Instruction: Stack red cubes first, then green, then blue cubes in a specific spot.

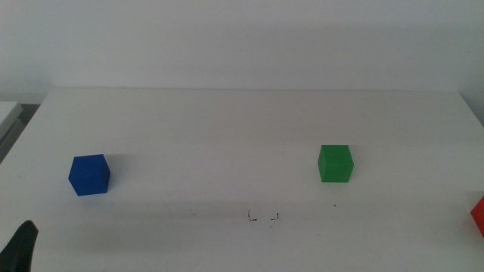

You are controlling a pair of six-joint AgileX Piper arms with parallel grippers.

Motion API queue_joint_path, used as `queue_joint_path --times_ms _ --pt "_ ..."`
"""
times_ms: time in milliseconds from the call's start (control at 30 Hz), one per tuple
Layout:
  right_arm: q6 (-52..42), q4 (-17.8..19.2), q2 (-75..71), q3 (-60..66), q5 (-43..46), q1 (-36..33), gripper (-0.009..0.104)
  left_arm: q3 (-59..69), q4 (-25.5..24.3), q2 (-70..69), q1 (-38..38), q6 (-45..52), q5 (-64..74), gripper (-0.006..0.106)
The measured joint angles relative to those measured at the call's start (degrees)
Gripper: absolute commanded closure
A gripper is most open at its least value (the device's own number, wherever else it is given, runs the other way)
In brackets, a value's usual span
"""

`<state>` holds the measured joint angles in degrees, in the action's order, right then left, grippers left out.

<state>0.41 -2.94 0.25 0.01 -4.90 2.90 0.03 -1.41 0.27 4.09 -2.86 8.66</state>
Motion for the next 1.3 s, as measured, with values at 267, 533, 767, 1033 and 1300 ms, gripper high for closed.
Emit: queue_joint_path --times_ms 267,533,767,1033,1300 --pt "2.67 0.26 0.32 -0.44 -2.28 0.0 0.002 0.0 0.0 0.0 0.0 0.0 0.0 0.007" --pt "5.81 0.93 17.85 -16.67 -16.11 0.0 0.002 0.0 0.0 0.0 0.0 0.0 0.0 0.007" --pt "4.67 1.18 34.47 -39.49 -38.66 0.0 0.002 0.0 0.0 0.0 0.0 0.0 0.0 0.007" --pt "4.67 0.67 39.77 -47.24 -43.02 0.0 0.002 0.0 0.0 0.0 0.0 0.0 0.0 0.007" --pt "4.81 -2.31 39.82 -47.33 -43.12 0.0 0.002 0.0 0.0 0.0 0.0 0.0 0.0 0.007"
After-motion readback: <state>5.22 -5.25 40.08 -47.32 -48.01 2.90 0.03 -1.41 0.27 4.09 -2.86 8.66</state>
